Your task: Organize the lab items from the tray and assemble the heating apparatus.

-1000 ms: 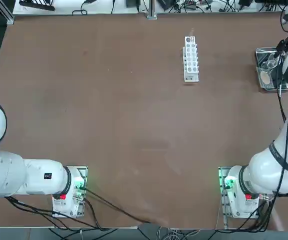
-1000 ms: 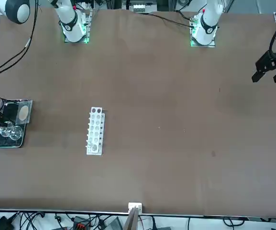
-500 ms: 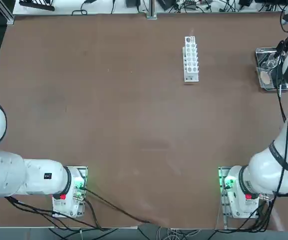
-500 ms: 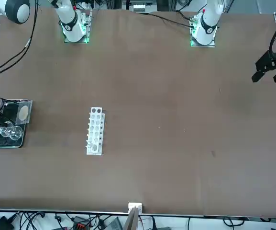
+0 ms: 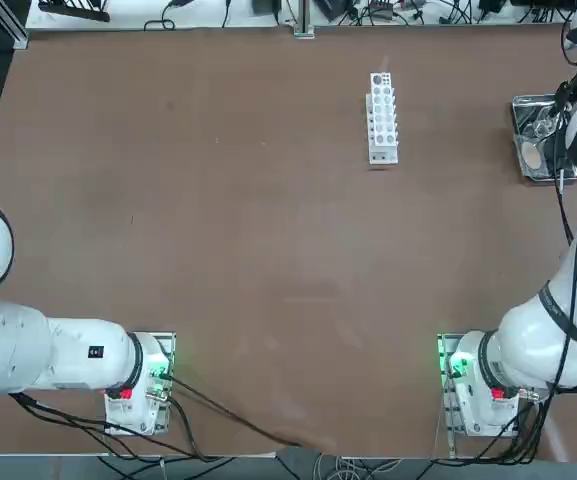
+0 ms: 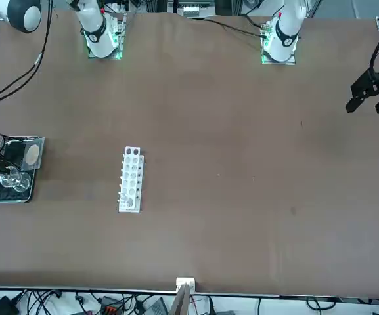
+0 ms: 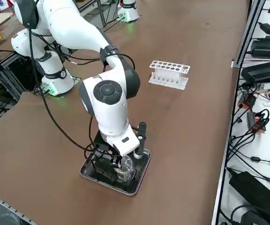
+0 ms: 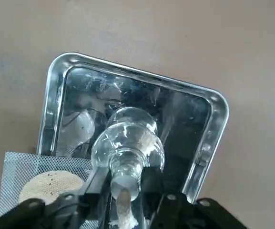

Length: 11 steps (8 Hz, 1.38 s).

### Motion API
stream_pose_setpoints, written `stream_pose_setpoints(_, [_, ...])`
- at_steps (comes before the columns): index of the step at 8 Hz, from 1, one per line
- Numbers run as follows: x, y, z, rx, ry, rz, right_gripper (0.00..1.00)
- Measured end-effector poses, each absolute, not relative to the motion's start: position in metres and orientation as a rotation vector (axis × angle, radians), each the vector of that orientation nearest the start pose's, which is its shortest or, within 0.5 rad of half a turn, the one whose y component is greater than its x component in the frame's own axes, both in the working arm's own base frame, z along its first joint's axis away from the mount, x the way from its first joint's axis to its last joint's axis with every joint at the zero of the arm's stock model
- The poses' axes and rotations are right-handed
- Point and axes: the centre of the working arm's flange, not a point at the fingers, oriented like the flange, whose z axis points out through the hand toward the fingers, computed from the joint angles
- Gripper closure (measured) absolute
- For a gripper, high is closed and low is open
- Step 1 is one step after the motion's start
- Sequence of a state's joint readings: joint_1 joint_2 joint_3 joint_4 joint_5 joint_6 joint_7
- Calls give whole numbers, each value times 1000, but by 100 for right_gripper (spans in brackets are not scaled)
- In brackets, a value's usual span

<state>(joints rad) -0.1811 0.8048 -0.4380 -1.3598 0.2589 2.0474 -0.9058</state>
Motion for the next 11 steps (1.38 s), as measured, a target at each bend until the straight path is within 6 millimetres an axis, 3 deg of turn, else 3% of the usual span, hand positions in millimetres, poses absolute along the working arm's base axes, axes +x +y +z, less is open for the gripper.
stream_pose_setpoints(1, [639, -352, 267, -3142, -435, 143, 71])
stream_pose_setpoints(3, [640, -349, 269, -3123, -430, 147, 71])
stream_pose_setpoints(5, [659, -335, 304, -3105, -403, 83, 71])
stream_pose_setpoints(6, [673, -317, 332, -3112, -374, 35, 71])
stream_pose_setpoints(8, [695, -253, 391, -3114, -268, -37, 71])
stream_pose_setpoints(9, [695, -218, 409, -3082, -181, 17, 71])
stream_pose_setpoints(11, [686, -159, 412, -3023, -47, 170, 71])
